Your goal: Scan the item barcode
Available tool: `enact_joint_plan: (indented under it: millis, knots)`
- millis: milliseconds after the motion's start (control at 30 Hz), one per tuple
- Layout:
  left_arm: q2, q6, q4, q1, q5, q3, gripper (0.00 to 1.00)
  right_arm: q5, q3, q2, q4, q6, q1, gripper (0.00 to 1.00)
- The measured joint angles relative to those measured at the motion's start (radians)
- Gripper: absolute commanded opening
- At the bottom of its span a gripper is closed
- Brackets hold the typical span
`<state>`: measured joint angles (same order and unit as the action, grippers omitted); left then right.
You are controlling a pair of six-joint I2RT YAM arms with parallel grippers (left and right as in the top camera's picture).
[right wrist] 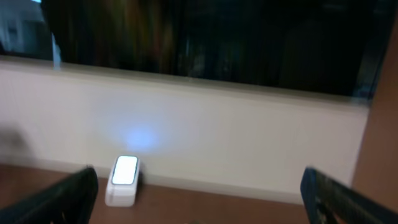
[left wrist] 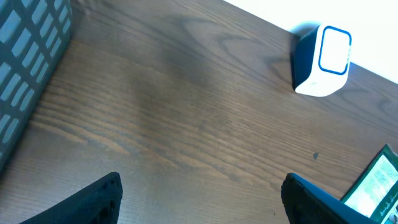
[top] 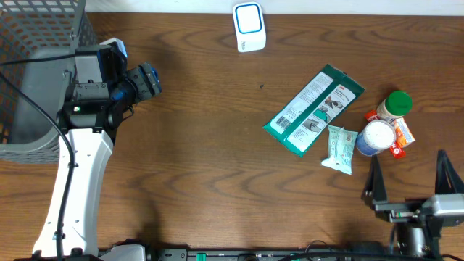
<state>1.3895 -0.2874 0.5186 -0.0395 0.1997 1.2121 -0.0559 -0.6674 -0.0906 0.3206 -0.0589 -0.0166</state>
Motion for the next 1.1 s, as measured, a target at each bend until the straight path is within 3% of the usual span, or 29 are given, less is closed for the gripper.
enact_joint_plan:
  millis: [200, 400, 733, 1033, 1100]
  knots:
    - [0.0, 0.0, 0.0, 0.0, 0.0, 0.0, 0.83, 0.0, 0.276, 0.063, -0.449, -0.004, 0.0, 0.99]
    - [0.0, 0.0, 0.0, 0.0, 0.0, 0.0, 0.82, -0.001, 0.48, 0.076, -0.687, -0.004, 0.0, 0.99]
    - [0.0, 0.0, 0.0, 0.0, 0.0, 0.0, 0.83, 0.0, 0.648, 0.077, -0.671, -0.004, 0.0, 0.99]
    - [0.0, 0.0, 0.001, 0.0, 0.0, 0.0, 0.83, 0.0, 0.661, 0.079, -0.263, -0.003, 0.0, 0.99]
    - [0.0, 0.0, 0.0, 0.0, 0.0, 0.0, 0.83, 0.001, 0.661, 0.074, -0.254, -0.004, 0.0, 0.99]
